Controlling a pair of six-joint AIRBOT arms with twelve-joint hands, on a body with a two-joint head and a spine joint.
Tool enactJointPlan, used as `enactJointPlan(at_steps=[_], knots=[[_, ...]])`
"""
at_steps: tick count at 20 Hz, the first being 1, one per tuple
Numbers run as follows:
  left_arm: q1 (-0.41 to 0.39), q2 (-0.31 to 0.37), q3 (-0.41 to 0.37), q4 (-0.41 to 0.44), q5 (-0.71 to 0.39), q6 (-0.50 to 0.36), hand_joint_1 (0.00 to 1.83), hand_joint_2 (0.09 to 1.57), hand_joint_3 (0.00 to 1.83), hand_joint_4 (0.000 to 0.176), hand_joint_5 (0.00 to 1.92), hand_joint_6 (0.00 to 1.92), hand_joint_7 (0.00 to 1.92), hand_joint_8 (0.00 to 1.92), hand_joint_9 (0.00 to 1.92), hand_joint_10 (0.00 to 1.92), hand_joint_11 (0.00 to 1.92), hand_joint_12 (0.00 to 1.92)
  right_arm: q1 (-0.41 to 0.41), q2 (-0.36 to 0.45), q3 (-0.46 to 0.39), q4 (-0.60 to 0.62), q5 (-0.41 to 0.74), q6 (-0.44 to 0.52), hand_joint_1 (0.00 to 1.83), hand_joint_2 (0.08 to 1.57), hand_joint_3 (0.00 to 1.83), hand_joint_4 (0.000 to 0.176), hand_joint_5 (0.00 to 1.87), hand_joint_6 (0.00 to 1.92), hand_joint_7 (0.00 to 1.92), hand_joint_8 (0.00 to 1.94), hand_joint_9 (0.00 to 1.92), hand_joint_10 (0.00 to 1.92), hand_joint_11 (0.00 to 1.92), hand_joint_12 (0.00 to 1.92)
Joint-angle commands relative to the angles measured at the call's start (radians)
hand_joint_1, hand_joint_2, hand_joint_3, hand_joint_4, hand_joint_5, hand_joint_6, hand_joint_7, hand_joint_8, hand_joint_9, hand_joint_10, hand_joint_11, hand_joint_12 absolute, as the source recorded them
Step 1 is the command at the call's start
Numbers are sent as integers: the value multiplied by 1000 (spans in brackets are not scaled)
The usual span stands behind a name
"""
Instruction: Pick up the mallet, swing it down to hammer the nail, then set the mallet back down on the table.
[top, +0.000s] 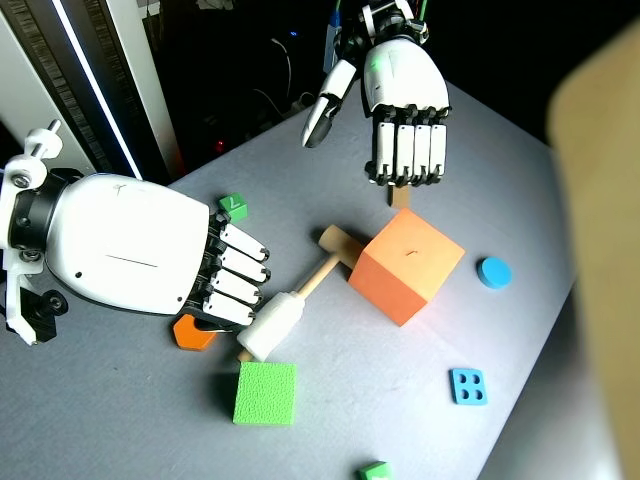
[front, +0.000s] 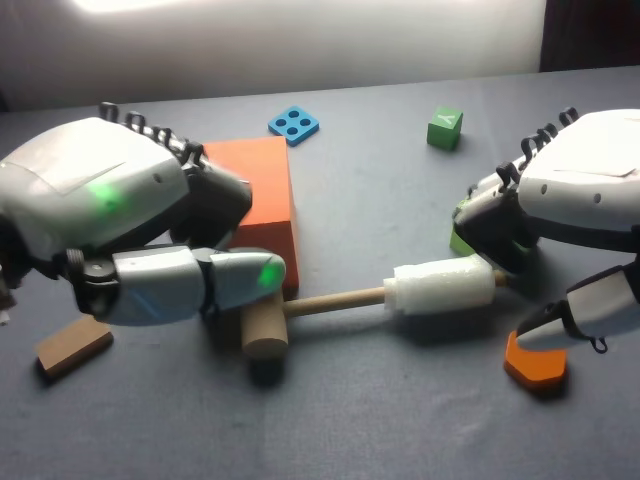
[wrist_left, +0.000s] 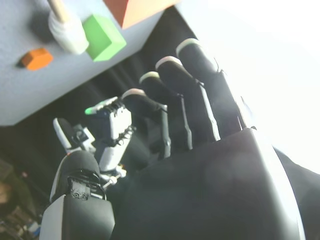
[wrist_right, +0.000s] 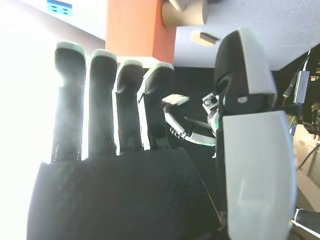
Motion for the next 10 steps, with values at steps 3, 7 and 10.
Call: enactJointPlan(at_steps=[3,7,10], knots=[[-11,-1,-10,-6,-109,0,501,1304,4,174,1447,1900,1482,1921,1480,1921,1434,1921,-2,7,-9,3,132,-35,733,1027,4,0,1162,1921,1084,1941,1089,1921,1183,1921],[-5,0,-9,7,-116,-7,928,1376,12,176,1332,1921,1519,1921,1555,1921,1572,1921,-8,7,-10,3,140,-42,508,1272,7,0,1476,1921,1542,1941,1603,1921,1638,1921],[-5,0,-9,14,-116,-10,1033,1363,4,176,1370,1921,1519,1921,1539,1921,1569,1921,-10,7,-10,3,151,-47,593,1437,20,57,1554,1921,1662,1941,1736,1921,1774,1921]])
